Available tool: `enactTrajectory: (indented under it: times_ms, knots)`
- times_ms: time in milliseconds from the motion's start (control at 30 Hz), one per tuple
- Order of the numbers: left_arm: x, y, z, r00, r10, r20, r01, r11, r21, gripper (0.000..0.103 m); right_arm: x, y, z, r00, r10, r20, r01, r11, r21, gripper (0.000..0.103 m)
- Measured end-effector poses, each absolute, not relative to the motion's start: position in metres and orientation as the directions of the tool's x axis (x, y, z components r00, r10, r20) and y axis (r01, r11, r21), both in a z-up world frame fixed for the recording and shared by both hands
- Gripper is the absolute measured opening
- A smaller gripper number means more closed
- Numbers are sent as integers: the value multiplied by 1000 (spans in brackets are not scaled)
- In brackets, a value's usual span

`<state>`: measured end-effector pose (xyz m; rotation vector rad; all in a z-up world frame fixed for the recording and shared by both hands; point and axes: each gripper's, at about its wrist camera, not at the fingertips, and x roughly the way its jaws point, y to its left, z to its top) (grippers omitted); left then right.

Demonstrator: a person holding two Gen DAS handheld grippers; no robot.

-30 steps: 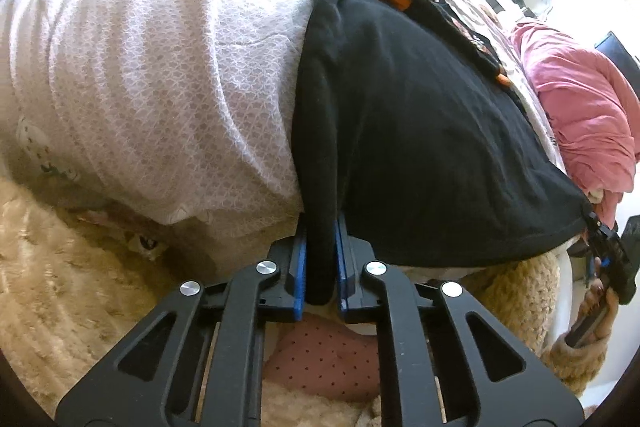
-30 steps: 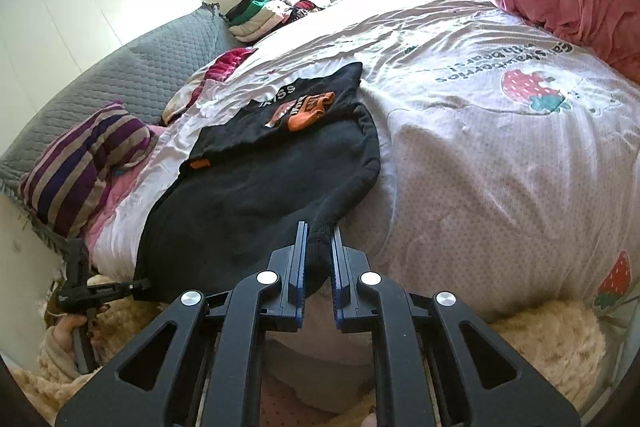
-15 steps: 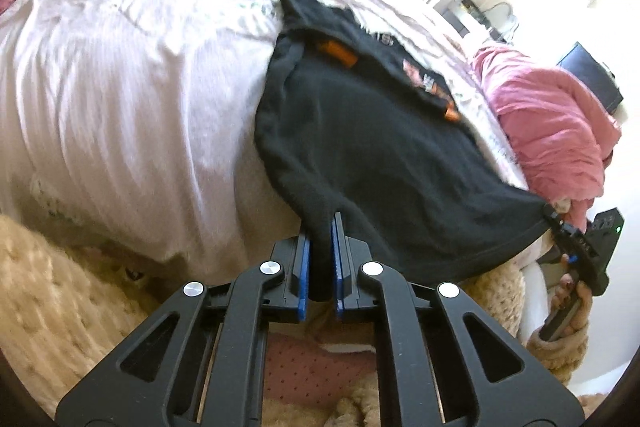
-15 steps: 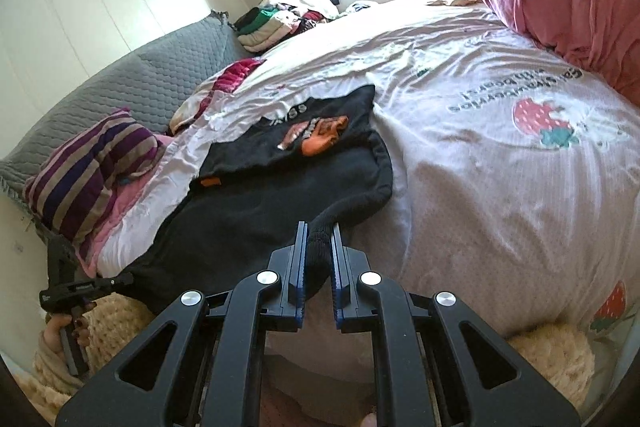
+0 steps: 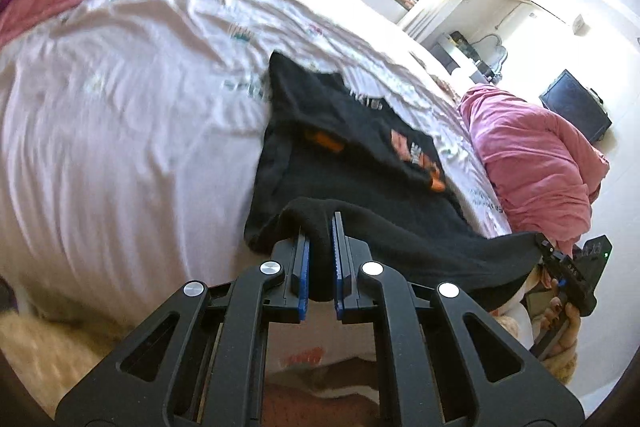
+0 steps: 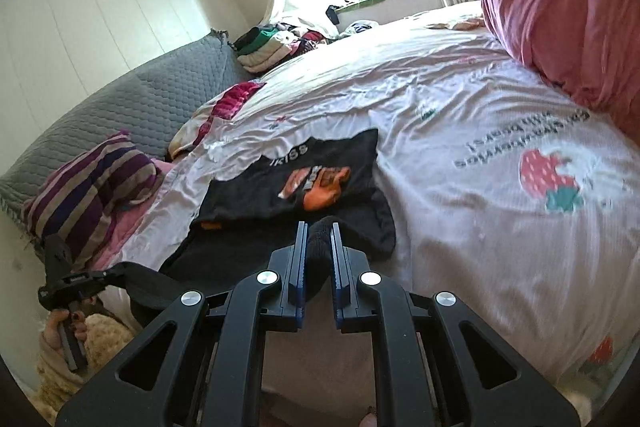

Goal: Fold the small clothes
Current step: 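Lift the hem with both tools and fold it toward the collar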

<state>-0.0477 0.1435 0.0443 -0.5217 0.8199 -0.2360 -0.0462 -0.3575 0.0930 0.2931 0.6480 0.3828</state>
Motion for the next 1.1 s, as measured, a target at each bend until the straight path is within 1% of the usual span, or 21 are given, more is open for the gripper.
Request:
enactTrajectory:
  times_ms: [333, 733, 900, 1033, 1100]
  knots:
    - [-5, 142, 74, 704, -361, -612, 31, 876, -482, 3, -1, -353, 108, 752, 394, -529, -234, 909, 345, 9]
    - [48, 157, 83, 718, -363, -594, 6, 856, -516, 3, 57, -345, 116, 771, 367, -520, -202, 916, 348, 9]
    - [67, 156, 87, 736, -321, -596, -14, 873, -487, 3, 81, -337, 121, 786, 340, -516, -176, 924, 340, 9]
    - [79, 152, 88, 751, -262, -606, -33, 902, -430, 3, 95, -332, 119, 792, 321, -519, -167, 932, 322, 9]
    - [86, 153, 85, 754, -261, -603, -39, 898, -438, 3, 104, -330, 116, 793, 308, -526, -158, 937, 311, 9]
